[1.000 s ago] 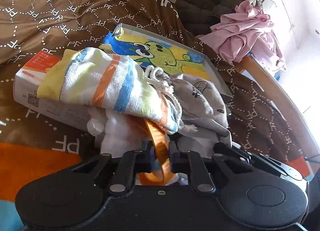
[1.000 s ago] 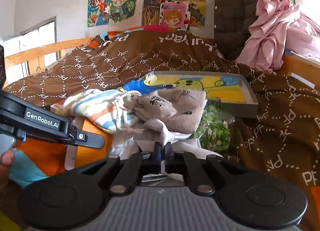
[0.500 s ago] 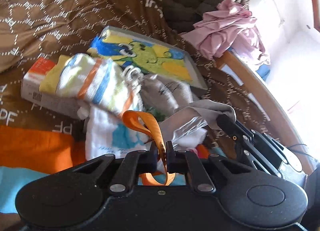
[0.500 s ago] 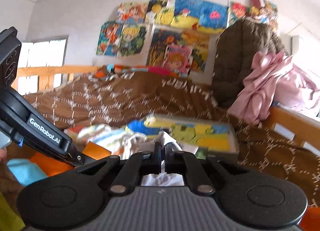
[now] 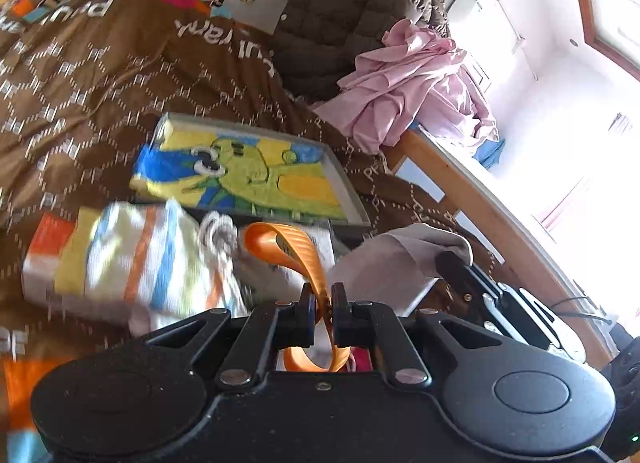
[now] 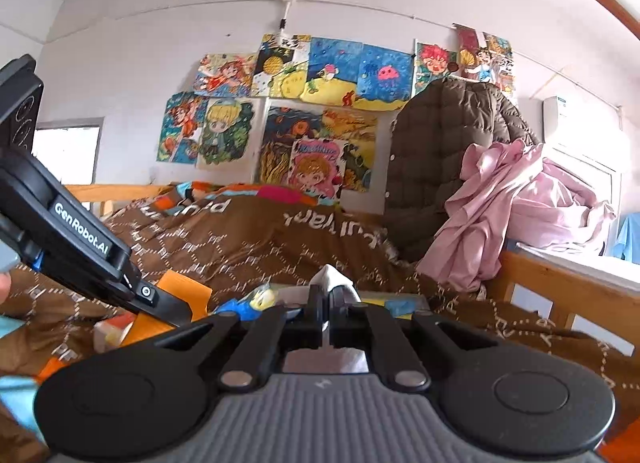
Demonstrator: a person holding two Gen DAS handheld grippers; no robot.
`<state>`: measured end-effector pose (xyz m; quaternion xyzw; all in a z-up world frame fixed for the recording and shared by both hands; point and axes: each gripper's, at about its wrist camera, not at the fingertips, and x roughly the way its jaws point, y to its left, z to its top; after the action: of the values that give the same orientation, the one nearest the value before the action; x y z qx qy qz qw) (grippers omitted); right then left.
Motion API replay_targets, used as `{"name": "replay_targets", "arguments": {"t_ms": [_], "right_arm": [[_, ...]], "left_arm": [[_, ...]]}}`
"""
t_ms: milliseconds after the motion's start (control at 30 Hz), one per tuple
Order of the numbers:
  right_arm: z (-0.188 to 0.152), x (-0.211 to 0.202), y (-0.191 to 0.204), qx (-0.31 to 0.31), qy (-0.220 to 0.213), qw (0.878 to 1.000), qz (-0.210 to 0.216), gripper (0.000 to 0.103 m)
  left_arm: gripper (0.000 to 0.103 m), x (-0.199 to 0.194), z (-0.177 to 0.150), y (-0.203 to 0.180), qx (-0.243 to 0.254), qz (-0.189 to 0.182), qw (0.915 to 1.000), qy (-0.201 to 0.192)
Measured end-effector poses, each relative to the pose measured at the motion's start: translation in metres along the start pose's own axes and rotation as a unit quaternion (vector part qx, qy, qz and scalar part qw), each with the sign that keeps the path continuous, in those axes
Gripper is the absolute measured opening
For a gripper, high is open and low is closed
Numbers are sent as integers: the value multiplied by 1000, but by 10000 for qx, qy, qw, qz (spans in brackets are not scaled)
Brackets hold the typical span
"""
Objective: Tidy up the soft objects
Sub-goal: 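Carry the orange strap into the frog tray with the left tool while the right drops white cloth there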
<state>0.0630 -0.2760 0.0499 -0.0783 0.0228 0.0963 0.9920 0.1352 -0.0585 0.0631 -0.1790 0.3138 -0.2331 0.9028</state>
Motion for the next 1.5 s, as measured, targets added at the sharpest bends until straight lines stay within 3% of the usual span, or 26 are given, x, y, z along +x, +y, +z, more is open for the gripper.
{"name": "replay_targets", "arguments": {"t_ms": [167, 333, 533, 767, 967, 1267, 1500], "right_arm": [[22, 46, -19, 132, -141, 9996, -204, 3], [37, 104, -49, 707, -445, 9959, -357, 3], [10, 162, -86, 1336, -564, 9889, -332, 3], [-37, 209, -125, 1938, 79, 9804, -350, 3], [-58, 228, -127, 2031, 634, 9765, -338, 3], [-72, 243, -117, 2029, 1492, 9676, -194, 4], [-75, 245, -113, 2111, 1785, 9609, -158, 9]], "left_arm": [[7, 30, 39, 7, 225, -5, 9997, -133], [8, 74, 74, 17, 494, 205, 9980, -333], [8, 141, 104, 43, 450, 184, 9979, -439], [9, 213, 118, 64, 315, 112, 9993, -189], [10, 253, 115, 78, -50, 15, 9999, 121], [12, 274, 104, 82, -21, 240, 9977, 635], [25, 267, 103, 78, -40, 358, 9981, 506]]}}
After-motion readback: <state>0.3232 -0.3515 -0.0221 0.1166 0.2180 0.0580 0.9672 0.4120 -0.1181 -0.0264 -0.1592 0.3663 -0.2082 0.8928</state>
